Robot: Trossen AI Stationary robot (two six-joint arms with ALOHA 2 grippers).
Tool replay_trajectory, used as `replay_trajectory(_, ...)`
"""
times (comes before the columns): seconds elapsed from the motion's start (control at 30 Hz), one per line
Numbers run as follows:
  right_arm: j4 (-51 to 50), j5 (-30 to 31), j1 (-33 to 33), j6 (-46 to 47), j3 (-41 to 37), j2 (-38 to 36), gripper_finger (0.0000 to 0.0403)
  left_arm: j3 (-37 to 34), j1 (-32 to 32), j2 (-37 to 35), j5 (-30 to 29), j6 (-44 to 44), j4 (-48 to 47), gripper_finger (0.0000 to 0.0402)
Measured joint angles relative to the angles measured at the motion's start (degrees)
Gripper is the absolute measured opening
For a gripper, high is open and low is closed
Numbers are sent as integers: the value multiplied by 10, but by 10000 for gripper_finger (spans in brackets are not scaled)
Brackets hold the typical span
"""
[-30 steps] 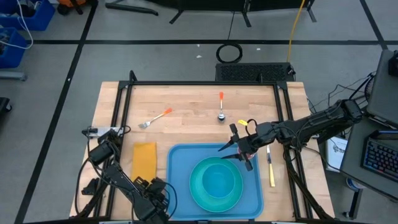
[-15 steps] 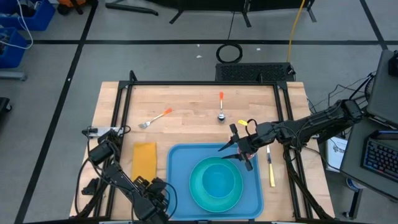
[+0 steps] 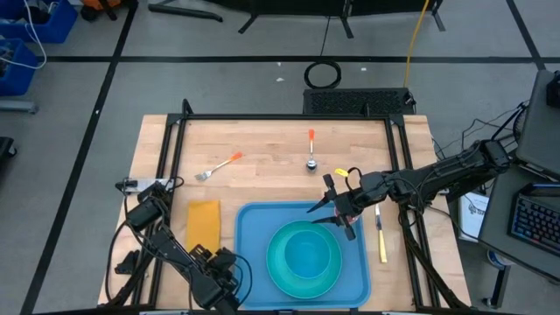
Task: Set up tray
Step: Put the yellow napkin on the blue serving tray to the right of the light blue plate
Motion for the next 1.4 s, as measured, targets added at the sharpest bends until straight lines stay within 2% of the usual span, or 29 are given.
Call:
replay_trajectory(0.17,0,0,0,0,0,0,125,-6,2,-1,22,-19,2,226)
replay_trajectory(0.43,0,0,0,3,0,0,125,-11,2,0,26,-20,11,102)
replay_trajectory(0.67,0,0,0,2,0,0,125,-17,3,4,16,-17,-4,15)
replay_trajectory(0.93,0,0,0,2,0,0,125,-5,2,0,0,-9,5,7)
replay_trajectory(1.23,0,0,0,2,0,0,125,48,2,-1,-71,13,2,6)
replay_trajectory(1.4,0,0,0,2,0,0,125,56,2,-1,-75,15,-6,5)
